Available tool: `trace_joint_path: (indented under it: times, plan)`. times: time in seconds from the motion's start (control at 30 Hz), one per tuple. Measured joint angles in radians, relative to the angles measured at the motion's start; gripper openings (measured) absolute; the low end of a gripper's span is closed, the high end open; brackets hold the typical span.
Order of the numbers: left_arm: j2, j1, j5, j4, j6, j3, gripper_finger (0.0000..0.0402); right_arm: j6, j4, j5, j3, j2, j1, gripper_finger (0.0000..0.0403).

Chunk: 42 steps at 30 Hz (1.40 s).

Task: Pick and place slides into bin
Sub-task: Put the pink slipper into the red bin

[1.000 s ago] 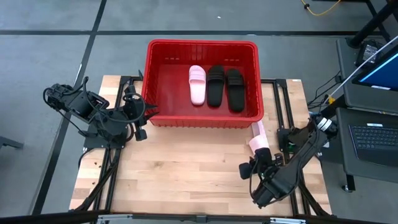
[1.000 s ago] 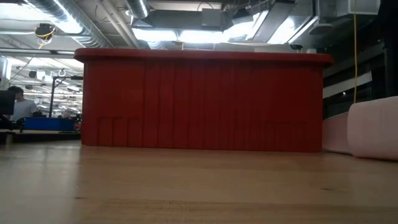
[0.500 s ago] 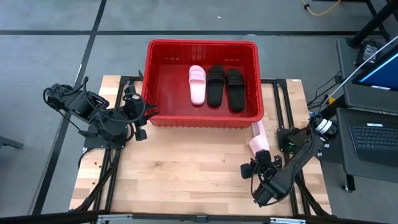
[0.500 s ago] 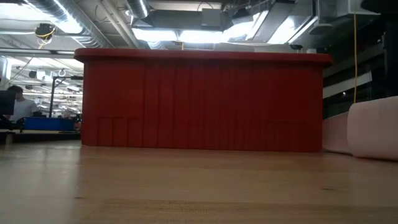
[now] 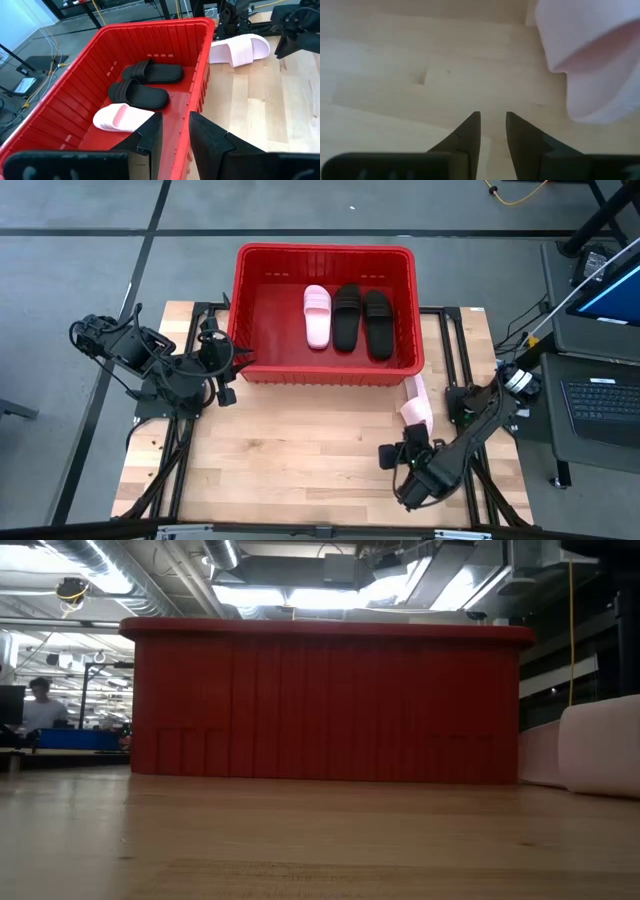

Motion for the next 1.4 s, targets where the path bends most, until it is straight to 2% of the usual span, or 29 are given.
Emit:
trace_joint_path:
  times: [0.33,0.5,0.77,1.03,1.17,1.4]
  plan:
    - [0.0,0.0,0.0,0.0,0.034,0.0,0.0088,0.003,-0.014,-0.004,0.024,0.0,-0.044,0.0093]
    - [0.0,0.0,0.011,-0.003,0.056,0.0,0.0088,0.008,-0.093,-0.007,0.025,0.0,-0.065,0.0091]
    - [0.0,0.0,0.128,-0.019,0.056,0.0,0.0088,0.009,-0.186,-0.061,0.025,0.0,-0.074,0.0064]
    - [0.0,0.0,0.12,-0.019,0.048,0.0,0.0088,-0.022,-0.157,-0.07,0.025,0.03,-0.064,0.0042]
    - [0.0,0.0,0.119,-0.018,0.048,0.0,0.0088,-0.024,-0.161,-0.101,0.025,0.06,-0.061,0.0055]
    - [0.0,0.0,0.119,-0.018,0.036,0.0,0.0088,-0.045,-0.172,-0.111,0.021,0.079,-0.064,0.0114]
